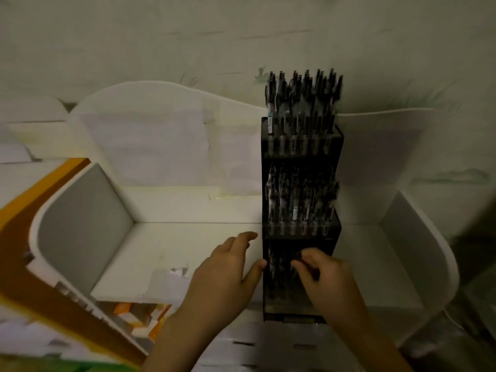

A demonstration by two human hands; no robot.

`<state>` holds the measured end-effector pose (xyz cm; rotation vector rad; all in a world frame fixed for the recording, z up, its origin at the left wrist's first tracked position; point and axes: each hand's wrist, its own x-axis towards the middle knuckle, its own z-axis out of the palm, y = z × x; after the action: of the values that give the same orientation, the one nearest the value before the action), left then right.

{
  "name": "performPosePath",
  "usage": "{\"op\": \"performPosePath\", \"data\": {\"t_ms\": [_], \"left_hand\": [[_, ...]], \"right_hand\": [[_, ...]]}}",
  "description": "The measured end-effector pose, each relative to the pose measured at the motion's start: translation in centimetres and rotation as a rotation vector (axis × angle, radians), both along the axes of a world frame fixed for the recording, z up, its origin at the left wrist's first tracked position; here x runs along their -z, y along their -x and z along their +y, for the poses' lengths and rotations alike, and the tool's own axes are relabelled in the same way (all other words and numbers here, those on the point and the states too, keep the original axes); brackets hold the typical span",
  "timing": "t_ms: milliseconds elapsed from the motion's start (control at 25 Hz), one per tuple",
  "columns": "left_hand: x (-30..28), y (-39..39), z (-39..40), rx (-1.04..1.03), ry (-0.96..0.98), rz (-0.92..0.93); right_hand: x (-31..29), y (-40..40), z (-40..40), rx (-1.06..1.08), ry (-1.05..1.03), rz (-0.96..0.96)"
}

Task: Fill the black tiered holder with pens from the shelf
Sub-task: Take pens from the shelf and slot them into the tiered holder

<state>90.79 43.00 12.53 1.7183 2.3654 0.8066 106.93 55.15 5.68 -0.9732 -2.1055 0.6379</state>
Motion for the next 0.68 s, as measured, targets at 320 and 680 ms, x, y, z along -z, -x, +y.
{"op": "performPosePath", "data": {"t_ms": [320,680], "left_hand": [[-0.5,-2.8,-1.6,-0.092,-0.001,0.028],[0.0,-5.7,-4.7,-0.237,-0.114,0.126]], "right_hand": [[0.1,-0.7,0.0,-0.018,0.062,-0.065],[-5.8,-1.9,-3.2,-0.298,-0.168,0.017]]}}
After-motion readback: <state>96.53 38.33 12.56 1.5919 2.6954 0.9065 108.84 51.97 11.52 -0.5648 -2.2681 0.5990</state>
